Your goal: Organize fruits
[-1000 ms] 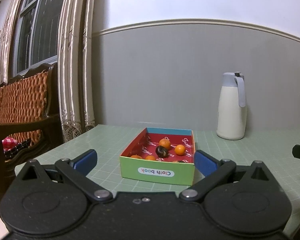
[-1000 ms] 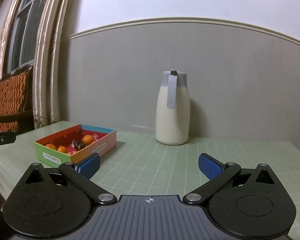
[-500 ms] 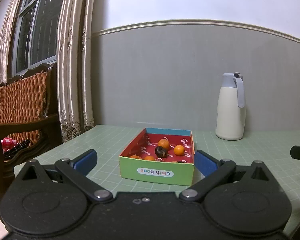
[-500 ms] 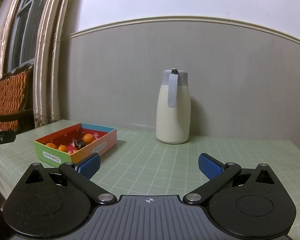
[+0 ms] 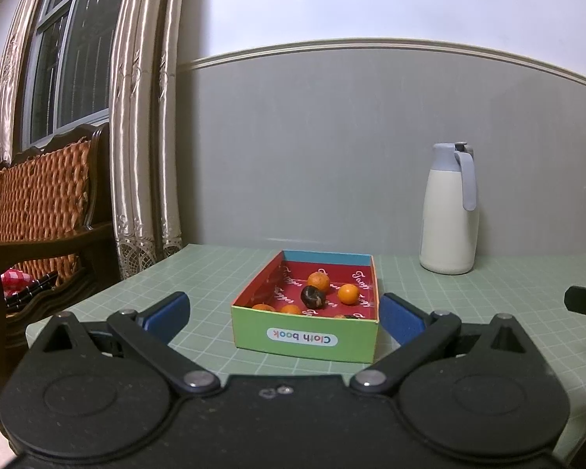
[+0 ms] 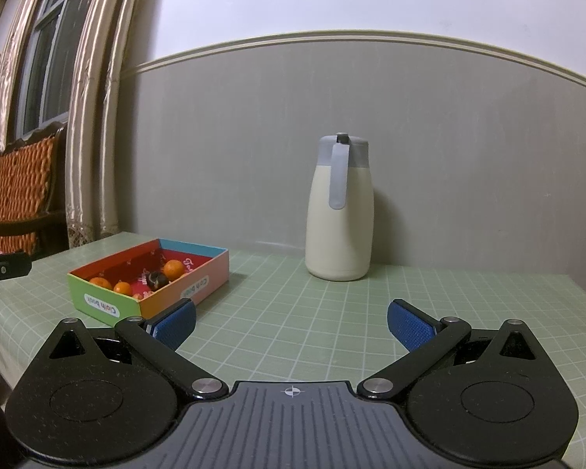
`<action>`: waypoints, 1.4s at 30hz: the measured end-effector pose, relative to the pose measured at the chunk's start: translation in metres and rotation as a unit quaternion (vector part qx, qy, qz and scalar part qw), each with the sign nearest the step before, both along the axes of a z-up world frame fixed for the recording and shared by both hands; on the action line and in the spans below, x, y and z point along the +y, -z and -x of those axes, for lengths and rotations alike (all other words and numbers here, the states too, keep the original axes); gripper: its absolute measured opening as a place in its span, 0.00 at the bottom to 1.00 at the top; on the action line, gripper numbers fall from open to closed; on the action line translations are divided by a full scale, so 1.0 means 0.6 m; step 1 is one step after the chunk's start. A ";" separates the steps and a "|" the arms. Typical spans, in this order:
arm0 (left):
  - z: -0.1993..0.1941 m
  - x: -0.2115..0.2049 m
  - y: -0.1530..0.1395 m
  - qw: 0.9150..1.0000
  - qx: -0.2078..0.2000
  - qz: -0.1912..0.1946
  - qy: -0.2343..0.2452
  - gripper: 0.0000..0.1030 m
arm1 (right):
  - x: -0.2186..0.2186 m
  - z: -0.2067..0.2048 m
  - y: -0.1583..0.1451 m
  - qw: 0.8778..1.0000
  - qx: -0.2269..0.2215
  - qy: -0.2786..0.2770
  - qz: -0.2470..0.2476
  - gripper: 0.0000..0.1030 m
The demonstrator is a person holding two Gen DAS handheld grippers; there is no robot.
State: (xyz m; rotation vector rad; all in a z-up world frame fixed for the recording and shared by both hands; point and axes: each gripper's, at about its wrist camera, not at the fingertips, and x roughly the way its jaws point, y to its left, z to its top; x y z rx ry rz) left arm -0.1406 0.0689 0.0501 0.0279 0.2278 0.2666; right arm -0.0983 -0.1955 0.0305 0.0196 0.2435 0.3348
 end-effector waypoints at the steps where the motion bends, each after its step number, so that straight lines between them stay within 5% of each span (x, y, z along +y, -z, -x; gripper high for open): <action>1: 0.000 0.000 0.000 1.000 0.000 0.000 0.000 0.94 | -0.001 0.000 0.001 1.000 0.000 -0.001 0.000 1.00; 42: -0.002 0.001 0.000 1.000 0.001 -0.004 0.006 0.94 | -0.002 0.001 0.003 1.000 0.001 -0.004 0.003 1.00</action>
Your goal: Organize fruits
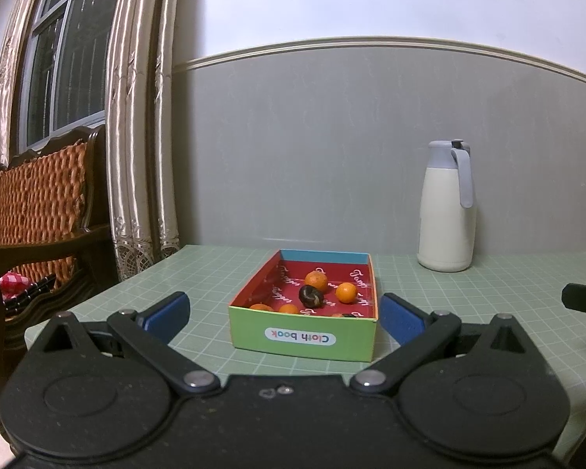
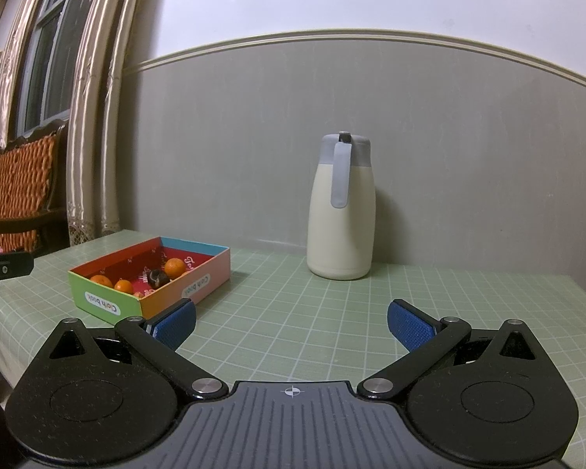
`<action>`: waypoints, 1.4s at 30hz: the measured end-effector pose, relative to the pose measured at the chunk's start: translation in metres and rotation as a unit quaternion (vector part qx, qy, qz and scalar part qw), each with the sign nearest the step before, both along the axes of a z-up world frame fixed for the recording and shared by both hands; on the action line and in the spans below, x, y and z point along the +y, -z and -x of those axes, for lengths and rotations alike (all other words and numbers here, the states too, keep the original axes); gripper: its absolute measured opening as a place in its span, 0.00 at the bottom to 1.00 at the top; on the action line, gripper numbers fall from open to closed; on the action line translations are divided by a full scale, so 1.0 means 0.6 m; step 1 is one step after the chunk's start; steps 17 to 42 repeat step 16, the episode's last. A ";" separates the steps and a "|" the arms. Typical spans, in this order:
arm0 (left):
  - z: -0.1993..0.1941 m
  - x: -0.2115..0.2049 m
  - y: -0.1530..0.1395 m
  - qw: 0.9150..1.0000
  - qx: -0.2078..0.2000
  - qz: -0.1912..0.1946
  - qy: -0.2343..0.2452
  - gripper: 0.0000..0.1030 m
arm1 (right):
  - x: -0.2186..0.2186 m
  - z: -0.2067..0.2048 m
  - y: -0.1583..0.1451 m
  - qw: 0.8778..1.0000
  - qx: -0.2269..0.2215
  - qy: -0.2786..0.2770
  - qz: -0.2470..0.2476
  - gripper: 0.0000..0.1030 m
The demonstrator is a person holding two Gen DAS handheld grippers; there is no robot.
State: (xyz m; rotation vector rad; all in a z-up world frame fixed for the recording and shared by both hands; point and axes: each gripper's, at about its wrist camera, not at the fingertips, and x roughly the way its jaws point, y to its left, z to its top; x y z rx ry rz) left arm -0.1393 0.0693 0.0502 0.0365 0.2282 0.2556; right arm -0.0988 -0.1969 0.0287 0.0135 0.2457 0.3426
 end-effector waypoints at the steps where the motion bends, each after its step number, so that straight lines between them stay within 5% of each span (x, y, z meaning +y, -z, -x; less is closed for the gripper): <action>1: 0.000 0.001 0.000 1.000 -0.002 0.001 0.001 0.94 | 0.000 0.000 0.000 1.000 0.000 0.000 0.000 1.00; 42: 0.010 0.010 0.000 1.000 -0.006 0.000 0.012 0.94 | -0.001 -0.001 0.000 1.000 0.000 -0.001 0.000 1.00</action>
